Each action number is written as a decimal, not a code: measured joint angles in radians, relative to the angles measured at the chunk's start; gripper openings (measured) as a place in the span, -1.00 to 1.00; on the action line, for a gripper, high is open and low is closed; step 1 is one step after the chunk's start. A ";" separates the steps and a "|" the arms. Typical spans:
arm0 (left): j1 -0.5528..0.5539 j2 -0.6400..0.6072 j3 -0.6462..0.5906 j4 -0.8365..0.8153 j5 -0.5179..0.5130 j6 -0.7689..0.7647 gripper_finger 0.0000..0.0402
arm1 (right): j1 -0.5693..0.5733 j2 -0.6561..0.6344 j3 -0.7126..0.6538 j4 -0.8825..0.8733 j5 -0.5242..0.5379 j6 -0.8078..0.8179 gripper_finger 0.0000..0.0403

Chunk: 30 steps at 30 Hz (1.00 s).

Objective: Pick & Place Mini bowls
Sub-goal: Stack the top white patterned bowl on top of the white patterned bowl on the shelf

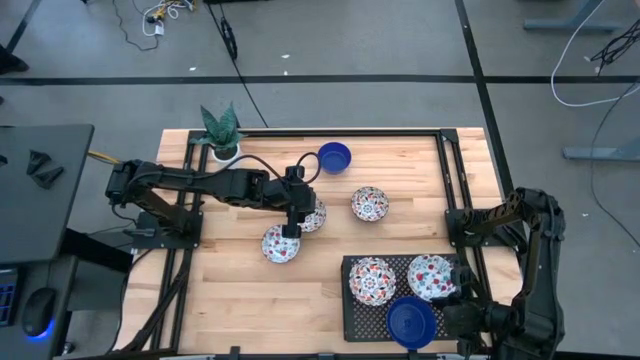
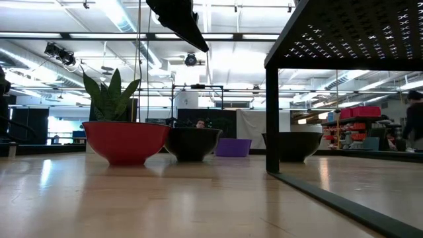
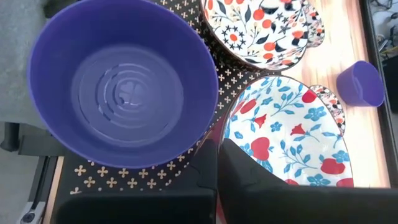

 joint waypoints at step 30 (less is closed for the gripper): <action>0.000 0.000 0.000 -0.001 0.000 0.000 -0.12 | 0.044 -0.112 -0.100 -0.001 -0.003 0.067 -1.00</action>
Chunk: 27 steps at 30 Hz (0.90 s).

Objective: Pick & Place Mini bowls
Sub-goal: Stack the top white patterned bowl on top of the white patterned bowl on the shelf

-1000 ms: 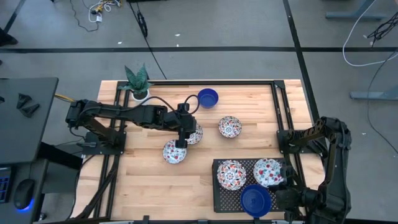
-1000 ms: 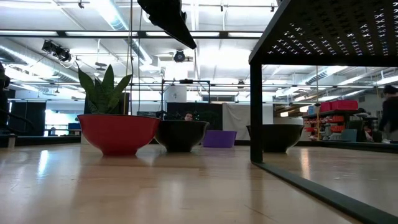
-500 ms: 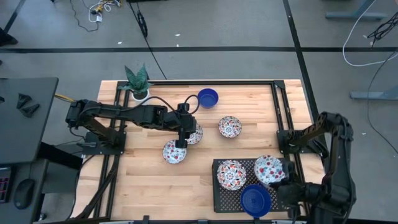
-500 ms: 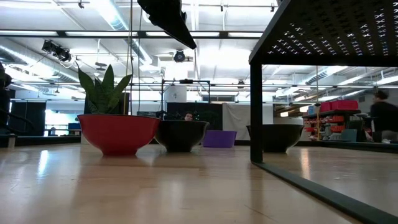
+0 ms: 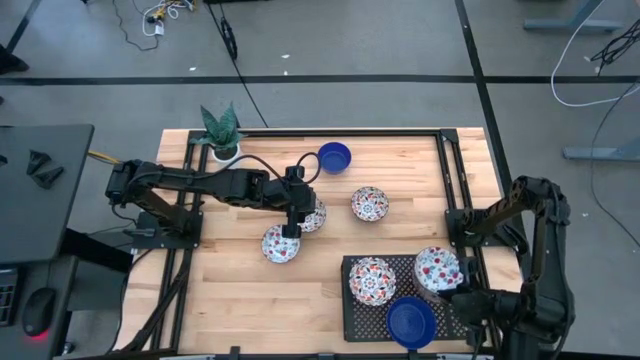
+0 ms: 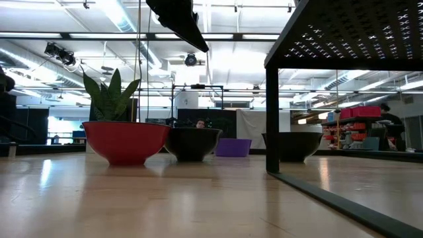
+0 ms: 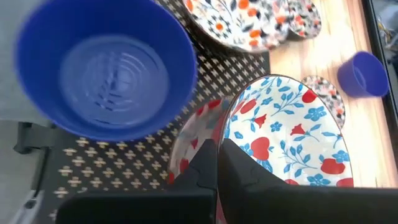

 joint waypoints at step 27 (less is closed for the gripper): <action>0.000 0.000 0.000 0.000 0.000 -0.018 -0.12 | 0.013 -0.018 -0.043 0.002 0.046 0.120 -1.00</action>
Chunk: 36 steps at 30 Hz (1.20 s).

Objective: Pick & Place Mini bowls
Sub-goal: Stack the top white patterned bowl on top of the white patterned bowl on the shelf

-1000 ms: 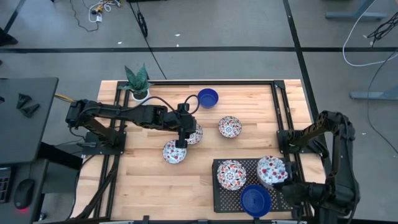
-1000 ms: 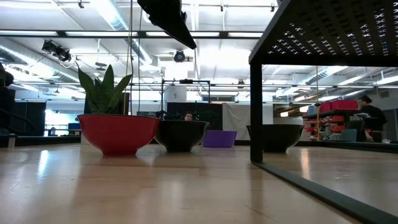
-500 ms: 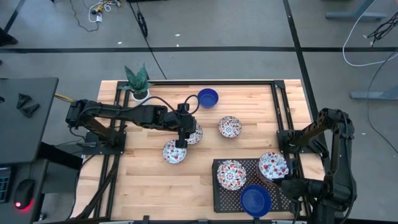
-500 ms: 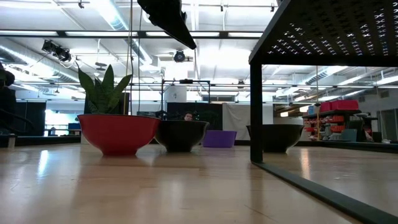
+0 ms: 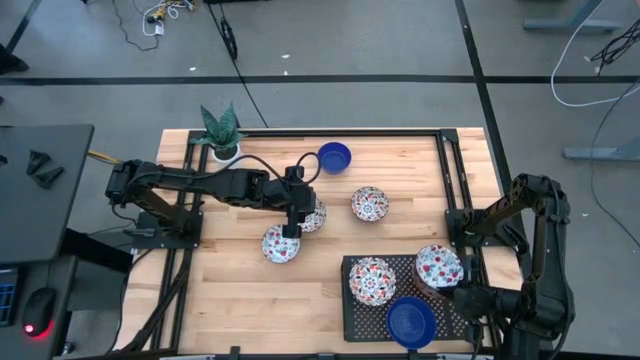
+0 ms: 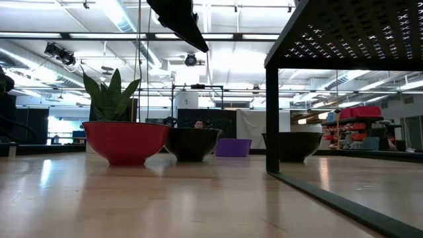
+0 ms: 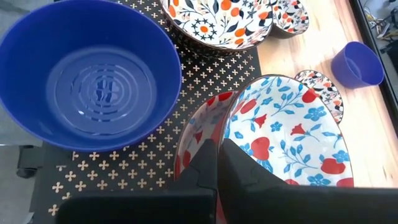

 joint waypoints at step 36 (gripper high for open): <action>0.000 0.000 0.000 0.000 0.000 0.000 -0.12 | -0.009 0.045 -0.001 0.026 0.021 0.122 -0.61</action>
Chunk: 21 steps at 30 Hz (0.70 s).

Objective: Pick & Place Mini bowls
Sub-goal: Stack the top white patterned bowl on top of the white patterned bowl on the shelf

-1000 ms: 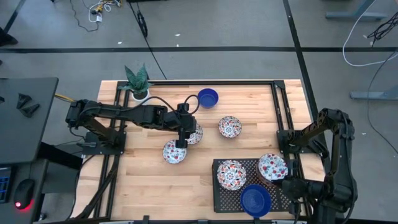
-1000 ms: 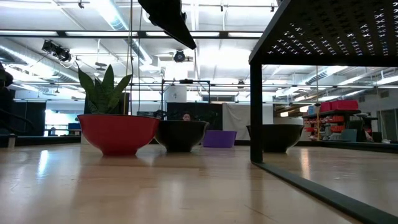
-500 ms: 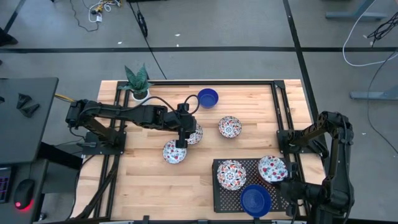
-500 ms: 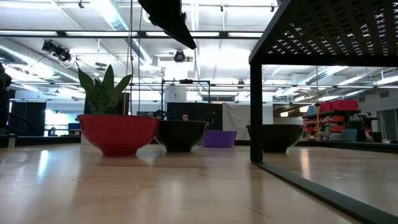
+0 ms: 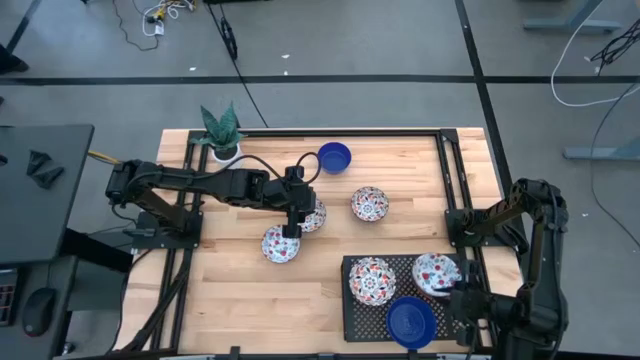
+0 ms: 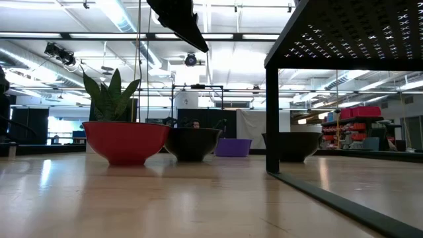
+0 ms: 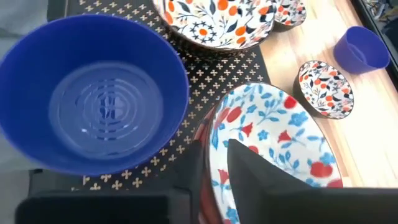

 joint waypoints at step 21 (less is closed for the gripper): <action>0.000 0.000 0.000 0.000 0.000 0.000 -0.12 | -0.002 -0.069 0.000 0.039 -0.006 0.008 -0.93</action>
